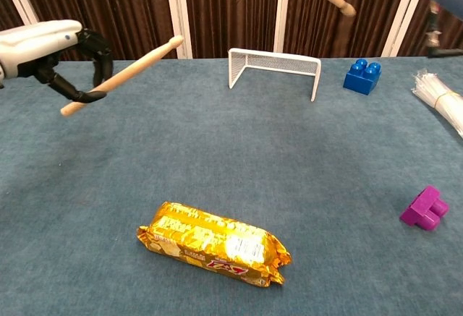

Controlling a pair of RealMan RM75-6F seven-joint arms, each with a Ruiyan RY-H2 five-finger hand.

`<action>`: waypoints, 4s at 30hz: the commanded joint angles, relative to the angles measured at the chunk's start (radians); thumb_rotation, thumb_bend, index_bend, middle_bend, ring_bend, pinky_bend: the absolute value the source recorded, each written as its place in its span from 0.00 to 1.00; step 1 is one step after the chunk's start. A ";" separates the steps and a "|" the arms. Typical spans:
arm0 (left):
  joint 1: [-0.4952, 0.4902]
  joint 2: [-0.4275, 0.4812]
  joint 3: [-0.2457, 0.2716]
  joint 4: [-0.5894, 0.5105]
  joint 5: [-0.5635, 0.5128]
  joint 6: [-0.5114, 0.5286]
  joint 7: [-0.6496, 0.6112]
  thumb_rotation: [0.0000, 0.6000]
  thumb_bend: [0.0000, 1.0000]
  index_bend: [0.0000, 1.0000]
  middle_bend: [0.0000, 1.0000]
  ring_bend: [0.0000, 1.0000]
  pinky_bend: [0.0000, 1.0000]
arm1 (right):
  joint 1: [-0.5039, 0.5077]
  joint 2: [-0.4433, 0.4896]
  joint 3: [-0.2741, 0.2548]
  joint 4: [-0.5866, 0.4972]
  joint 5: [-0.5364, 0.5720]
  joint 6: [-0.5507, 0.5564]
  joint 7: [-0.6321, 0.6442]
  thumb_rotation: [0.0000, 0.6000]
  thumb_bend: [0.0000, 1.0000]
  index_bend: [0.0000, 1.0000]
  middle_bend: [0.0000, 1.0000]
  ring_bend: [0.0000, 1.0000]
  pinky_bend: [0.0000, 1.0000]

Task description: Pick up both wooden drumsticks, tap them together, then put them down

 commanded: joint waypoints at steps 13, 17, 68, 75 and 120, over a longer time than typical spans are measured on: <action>-0.026 -0.005 -0.040 -0.112 -0.006 -0.006 0.019 1.00 0.52 0.59 0.57 0.12 0.03 | 0.090 -0.041 -0.058 0.058 -0.030 -0.022 -0.241 1.00 0.56 0.79 0.64 0.40 0.00; -0.026 -0.031 -0.071 -0.137 -0.022 0.016 -0.030 1.00 0.51 0.59 0.57 0.12 0.03 | 0.090 -0.040 -0.060 0.033 -0.012 -0.021 -0.254 1.00 0.56 0.79 0.64 0.40 0.00; -0.103 -0.040 -0.226 -0.317 -0.353 0.037 0.209 1.00 0.50 0.61 0.58 0.12 0.03 | 0.084 -0.011 -0.096 -0.053 0.011 0.022 -0.306 1.00 0.58 0.80 0.65 0.40 0.01; -0.131 -0.048 -0.228 -0.340 -0.382 0.043 0.266 1.00 0.50 0.61 0.58 0.12 0.03 | 0.085 -0.009 -0.100 -0.062 0.010 0.018 -0.306 1.00 0.58 0.80 0.65 0.40 0.01; -0.186 -0.058 -0.254 -0.357 -0.491 0.116 0.345 1.00 0.49 0.62 0.59 0.12 0.03 | 0.077 0.011 -0.102 -0.093 -0.005 0.040 -0.287 1.00 0.58 0.80 0.65 0.40 0.01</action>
